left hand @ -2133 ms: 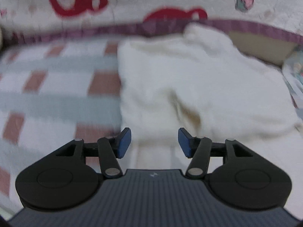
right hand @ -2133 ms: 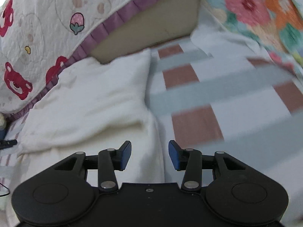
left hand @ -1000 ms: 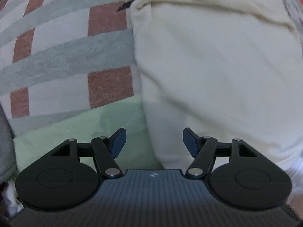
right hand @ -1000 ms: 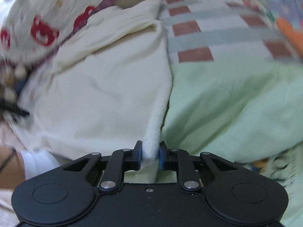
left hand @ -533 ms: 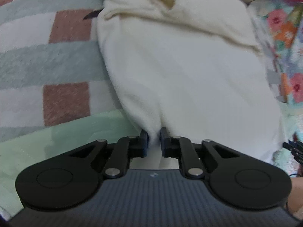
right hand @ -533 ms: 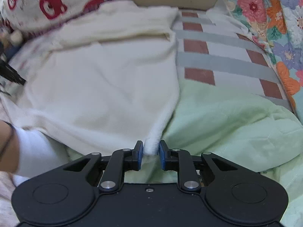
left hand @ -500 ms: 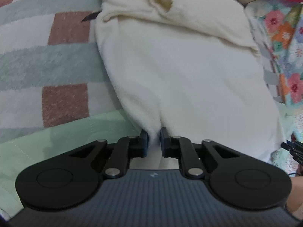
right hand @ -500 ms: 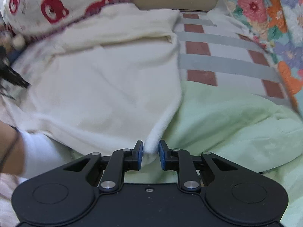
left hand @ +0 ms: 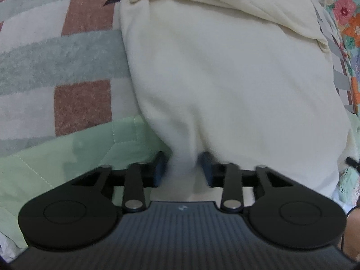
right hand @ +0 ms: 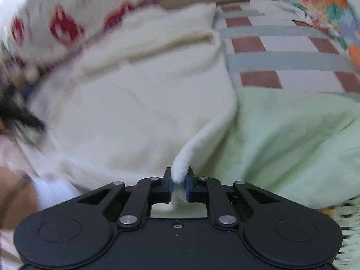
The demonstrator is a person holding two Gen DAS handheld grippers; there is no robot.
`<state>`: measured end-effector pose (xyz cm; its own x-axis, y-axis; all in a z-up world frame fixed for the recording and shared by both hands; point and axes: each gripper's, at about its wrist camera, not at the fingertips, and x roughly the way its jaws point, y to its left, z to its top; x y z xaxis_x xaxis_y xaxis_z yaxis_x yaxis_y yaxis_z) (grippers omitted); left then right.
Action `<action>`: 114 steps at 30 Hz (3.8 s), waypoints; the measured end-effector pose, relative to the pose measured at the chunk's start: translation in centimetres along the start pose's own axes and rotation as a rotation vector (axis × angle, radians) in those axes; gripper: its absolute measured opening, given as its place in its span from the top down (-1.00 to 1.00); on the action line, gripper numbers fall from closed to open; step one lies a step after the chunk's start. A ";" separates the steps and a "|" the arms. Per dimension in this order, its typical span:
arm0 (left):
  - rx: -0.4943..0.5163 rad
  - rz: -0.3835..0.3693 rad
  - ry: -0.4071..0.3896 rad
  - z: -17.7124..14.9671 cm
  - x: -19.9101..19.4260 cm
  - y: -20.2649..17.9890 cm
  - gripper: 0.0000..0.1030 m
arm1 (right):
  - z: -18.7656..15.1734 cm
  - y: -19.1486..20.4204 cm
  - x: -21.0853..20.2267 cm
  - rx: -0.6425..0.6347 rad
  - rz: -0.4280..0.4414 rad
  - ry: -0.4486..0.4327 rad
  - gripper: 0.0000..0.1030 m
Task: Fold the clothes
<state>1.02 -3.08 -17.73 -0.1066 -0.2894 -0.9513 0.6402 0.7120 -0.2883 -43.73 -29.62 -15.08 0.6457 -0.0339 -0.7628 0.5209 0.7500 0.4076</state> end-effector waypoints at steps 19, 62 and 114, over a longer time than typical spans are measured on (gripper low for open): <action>-0.166 -0.003 -0.679 10.9 -5.8 -0.1 0.66 | 24.8 3.5 4.3 -0.256 -0.075 -0.503 0.74; 0.247 0.035 -0.926 17.9 -5.3 -4.0 0.82 | 33.3 1.2 12.1 -0.416 -0.193 -0.334 0.76; -0.979 -0.548 -0.600 4.6 5.5 9.0 -0.51 | 16.0 -5.0 15.3 0.543 0.056 -0.307 -0.07</action>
<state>9.66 -1.20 -25.08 0.3454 -0.7547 -0.5578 -0.2326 0.5070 -0.8300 -27.53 -44.48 -20.73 0.7693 -0.2531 -0.5866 0.6388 0.3163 0.7013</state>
